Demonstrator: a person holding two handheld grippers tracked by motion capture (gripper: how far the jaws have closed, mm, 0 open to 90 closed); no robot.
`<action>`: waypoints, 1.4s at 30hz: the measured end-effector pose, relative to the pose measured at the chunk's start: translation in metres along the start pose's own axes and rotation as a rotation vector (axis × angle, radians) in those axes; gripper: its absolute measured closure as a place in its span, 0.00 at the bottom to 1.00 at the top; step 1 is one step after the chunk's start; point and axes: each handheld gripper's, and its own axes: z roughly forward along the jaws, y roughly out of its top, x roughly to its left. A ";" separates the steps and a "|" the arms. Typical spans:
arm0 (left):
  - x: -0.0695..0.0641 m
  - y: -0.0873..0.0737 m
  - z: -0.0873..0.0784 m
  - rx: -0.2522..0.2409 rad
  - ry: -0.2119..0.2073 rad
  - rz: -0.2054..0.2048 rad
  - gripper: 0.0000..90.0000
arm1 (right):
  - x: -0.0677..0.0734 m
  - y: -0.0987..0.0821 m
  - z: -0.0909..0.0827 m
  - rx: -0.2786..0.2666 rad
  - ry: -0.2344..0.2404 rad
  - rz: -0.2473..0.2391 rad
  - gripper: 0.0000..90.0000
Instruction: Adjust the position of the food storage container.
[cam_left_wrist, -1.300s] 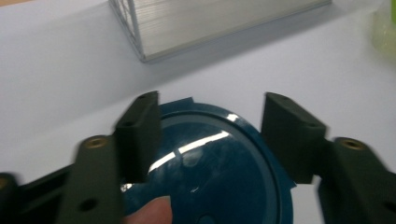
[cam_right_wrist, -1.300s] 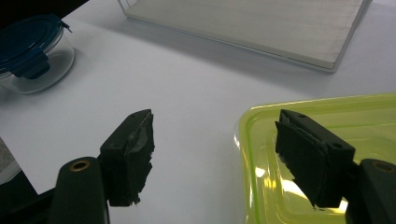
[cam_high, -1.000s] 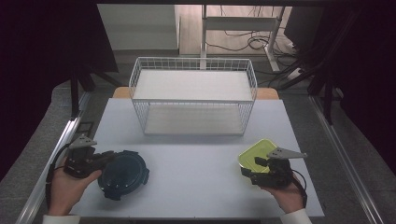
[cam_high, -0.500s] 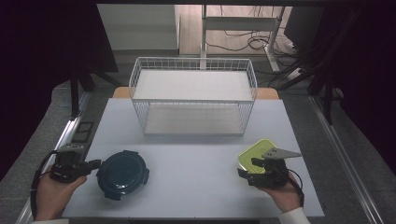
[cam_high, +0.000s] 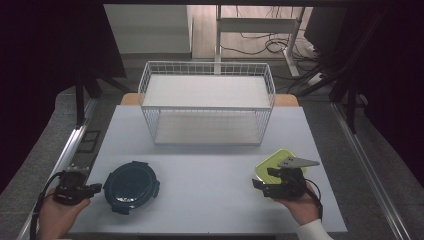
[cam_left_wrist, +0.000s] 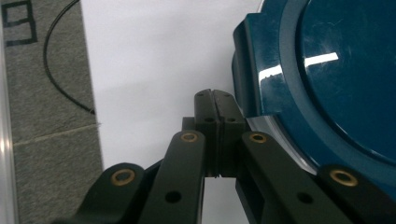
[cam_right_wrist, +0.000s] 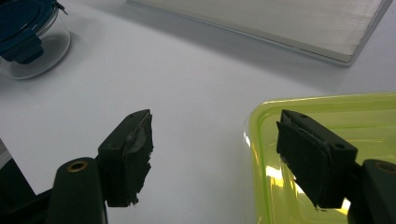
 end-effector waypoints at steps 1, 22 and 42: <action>0.000 0.000 0.000 0.000 0.000 0.000 1.00 | 0.000 0.000 0.000 0.001 -0.001 0.002 0.30; -0.021 0.008 0.004 0.003 -0.052 0.040 1.00 | 0.001 -0.001 0.001 0.009 -0.007 0.003 0.30; -0.089 0.031 0.026 0.016 -0.098 0.161 1.00 | 0.003 -0.001 0.003 0.010 0.004 -0.003 0.30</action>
